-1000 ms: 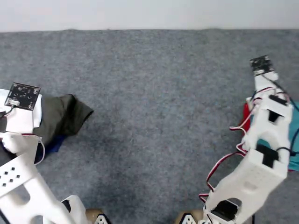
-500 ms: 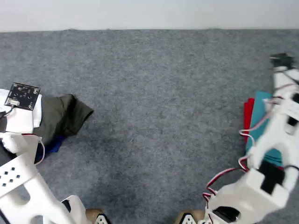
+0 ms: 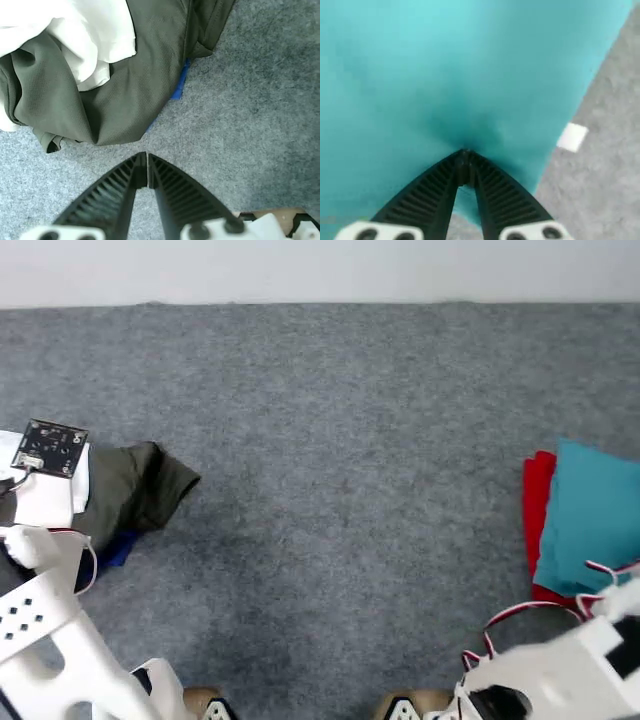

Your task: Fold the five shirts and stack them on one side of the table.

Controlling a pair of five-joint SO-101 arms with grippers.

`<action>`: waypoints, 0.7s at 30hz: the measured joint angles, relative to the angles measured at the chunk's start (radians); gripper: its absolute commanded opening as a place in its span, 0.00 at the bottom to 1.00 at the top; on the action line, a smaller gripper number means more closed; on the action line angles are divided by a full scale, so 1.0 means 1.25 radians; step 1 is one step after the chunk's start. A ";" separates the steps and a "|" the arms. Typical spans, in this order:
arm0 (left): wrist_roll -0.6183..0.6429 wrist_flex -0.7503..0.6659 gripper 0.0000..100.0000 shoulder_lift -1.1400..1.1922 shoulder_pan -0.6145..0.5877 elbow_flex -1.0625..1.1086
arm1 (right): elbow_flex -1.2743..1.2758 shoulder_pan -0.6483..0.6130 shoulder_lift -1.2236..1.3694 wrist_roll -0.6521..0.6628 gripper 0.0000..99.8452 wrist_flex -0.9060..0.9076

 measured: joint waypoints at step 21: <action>0.000 0.004 0.02 -0.124 0.000 -0.026 | 0.004 -0.104 -0.426 0.002 0.01 0.422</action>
